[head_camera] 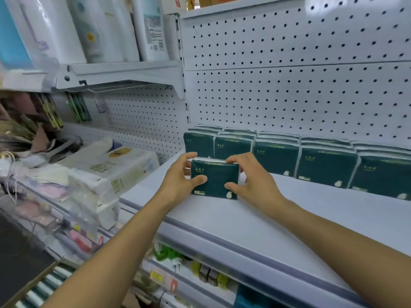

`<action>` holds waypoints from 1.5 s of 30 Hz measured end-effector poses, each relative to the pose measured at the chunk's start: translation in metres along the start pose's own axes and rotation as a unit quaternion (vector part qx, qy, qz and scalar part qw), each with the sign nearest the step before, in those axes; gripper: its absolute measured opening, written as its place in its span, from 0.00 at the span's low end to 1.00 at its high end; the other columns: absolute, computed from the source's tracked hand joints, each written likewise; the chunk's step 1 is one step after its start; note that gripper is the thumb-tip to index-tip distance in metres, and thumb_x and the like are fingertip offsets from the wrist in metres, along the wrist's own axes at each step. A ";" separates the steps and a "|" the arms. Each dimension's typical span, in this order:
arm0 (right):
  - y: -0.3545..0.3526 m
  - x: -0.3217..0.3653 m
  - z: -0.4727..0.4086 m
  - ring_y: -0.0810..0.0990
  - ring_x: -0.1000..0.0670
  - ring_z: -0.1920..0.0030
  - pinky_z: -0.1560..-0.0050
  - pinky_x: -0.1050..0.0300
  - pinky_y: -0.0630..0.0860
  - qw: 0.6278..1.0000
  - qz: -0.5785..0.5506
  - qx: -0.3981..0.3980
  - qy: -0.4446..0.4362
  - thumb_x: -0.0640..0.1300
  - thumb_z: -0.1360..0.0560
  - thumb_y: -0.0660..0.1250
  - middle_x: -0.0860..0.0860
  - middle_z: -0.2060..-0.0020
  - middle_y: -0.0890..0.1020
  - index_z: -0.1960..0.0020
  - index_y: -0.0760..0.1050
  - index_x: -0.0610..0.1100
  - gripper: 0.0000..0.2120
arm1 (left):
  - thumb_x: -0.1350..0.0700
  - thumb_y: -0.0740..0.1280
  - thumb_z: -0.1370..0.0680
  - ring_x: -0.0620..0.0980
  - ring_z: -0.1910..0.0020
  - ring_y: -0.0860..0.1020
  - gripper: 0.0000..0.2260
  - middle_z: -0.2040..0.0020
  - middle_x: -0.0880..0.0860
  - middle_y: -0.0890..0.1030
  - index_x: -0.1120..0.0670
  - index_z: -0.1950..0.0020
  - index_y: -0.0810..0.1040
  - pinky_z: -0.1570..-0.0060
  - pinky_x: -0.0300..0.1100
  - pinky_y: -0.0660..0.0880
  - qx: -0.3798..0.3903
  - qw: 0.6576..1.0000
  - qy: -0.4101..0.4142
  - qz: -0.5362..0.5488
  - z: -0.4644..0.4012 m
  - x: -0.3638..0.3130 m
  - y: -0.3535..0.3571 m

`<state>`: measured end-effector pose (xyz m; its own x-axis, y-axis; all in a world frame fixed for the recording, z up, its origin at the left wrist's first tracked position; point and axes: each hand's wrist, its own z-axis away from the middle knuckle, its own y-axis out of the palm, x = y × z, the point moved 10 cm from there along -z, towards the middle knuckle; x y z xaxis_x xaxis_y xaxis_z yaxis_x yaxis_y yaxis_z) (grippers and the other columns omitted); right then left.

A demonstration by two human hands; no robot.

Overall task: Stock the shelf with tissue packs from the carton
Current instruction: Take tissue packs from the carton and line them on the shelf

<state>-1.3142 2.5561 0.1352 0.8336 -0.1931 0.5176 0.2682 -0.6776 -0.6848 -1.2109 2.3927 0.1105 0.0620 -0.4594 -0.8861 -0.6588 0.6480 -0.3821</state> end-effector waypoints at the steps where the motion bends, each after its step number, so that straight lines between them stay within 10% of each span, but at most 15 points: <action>1: 0.005 0.002 -0.008 0.71 0.56 0.44 0.51 0.52 0.76 1.000 0.017 -0.009 -0.003 0.46 0.28 0.74 0.56 0.40 0.70 0.36 0.70 0.53 0.24 | 0.59 0.76 0.26 0.49 0.40 0.76 0.26 0.41 0.49 0.78 0.45 0.32 0.71 0.41 0.49 0.77 -0.001 1.000 0.000 -0.003 -0.009 0.005 -0.006; 12: 0.063 0.017 -0.089 0.77 0.44 0.49 0.51 0.48 0.75 0.961 0.253 -0.112 -0.026 0.48 0.37 0.80 0.49 0.48 0.78 0.41 0.77 0.47 0.27 | 0.58 0.80 0.32 0.45 0.26 0.63 0.48 0.24 0.47 0.64 0.52 0.20 0.53 0.28 0.46 0.63 0.094 0.995 -0.013 -0.037 -0.115 0.057 -0.037; 16: 0.072 0.017 -0.105 0.74 0.46 0.43 0.43 0.51 0.66 0.934 0.326 -0.144 -0.032 0.51 0.38 0.79 0.51 0.45 0.78 0.41 0.77 0.47 0.28 | 0.63 0.76 0.28 0.41 0.43 0.76 0.32 0.43 0.35 0.75 0.46 0.32 0.63 0.48 0.32 0.73 0.143 0.990 -0.017 -0.012 -0.134 0.068 -0.027; 21: 0.074 0.017 -0.117 0.72 0.44 0.38 0.37 0.48 0.62 0.922 0.358 -0.145 -0.037 0.50 0.38 0.79 0.48 0.41 0.78 0.42 0.77 0.44 0.27 | 0.64 0.73 0.25 0.45 0.39 0.77 0.31 0.40 0.44 0.78 0.47 0.27 0.65 0.42 0.36 0.75 0.141 0.990 0.010 0.003 -0.150 0.070 -0.018; 26: 0.075 0.010 -0.119 0.73 0.44 0.37 0.34 0.46 0.63 0.923 0.362 -0.131 -0.019 0.49 0.36 0.77 0.49 0.41 0.78 0.41 0.76 0.44 0.26 | 0.64 0.72 0.25 0.48 0.38 0.76 0.32 0.38 0.48 0.77 0.49 0.25 0.63 0.36 0.49 0.75 0.118 0.993 0.013 -0.003 -0.155 0.073 -0.014; 34: 0.076 0.015 -0.110 0.68 0.42 0.31 0.30 0.39 0.63 0.925 0.354 -0.128 0.040 0.49 0.32 0.75 0.44 0.31 0.71 0.32 0.70 0.44 0.31 | 0.62 0.73 0.24 0.46 0.37 0.72 0.34 0.35 0.47 0.73 0.49 0.25 0.60 0.44 0.38 0.70 0.108 0.994 -0.006 -0.010 -0.151 0.067 -0.017; 39: 0.067 0.045 -0.087 0.58 0.42 0.25 0.26 0.39 0.58 0.932 0.330 -0.144 0.035 0.52 0.27 0.69 0.44 0.25 0.63 0.26 0.65 0.45 0.32 | 0.49 0.71 0.23 0.51 0.23 0.58 0.38 0.22 0.51 0.61 0.51 0.20 0.53 0.28 0.48 0.60 0.064 0.993 0.019 -0.101 -0.127 0.052 -0.049; 45: 0.064 0.089 -0.045 0.72 0.45 0.33 0.32 0.43 0.68 0.951 0.254 -0.172 0.042 0.56 0.23 0.58 0.47 0.32 0.73 0.31 0.71 0.46 0.24 | 0.41 0.64 0.21 0.49 0.24 0.58 0.33 0.23 0.49 0.63 0.48 0.20 0.55 0.25 0.52 0.58 0.022 0.969 0.151 -0.196 -0.059 0.028 -0.088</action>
<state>-1.2440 2.4639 0.1607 0.7679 -0.6041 0.2130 -0.3456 -0.6706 -0.6564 -1.1954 2.2868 0.1353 0.0738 -0.8277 -0.5563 -0.5960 0.4107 -0.6900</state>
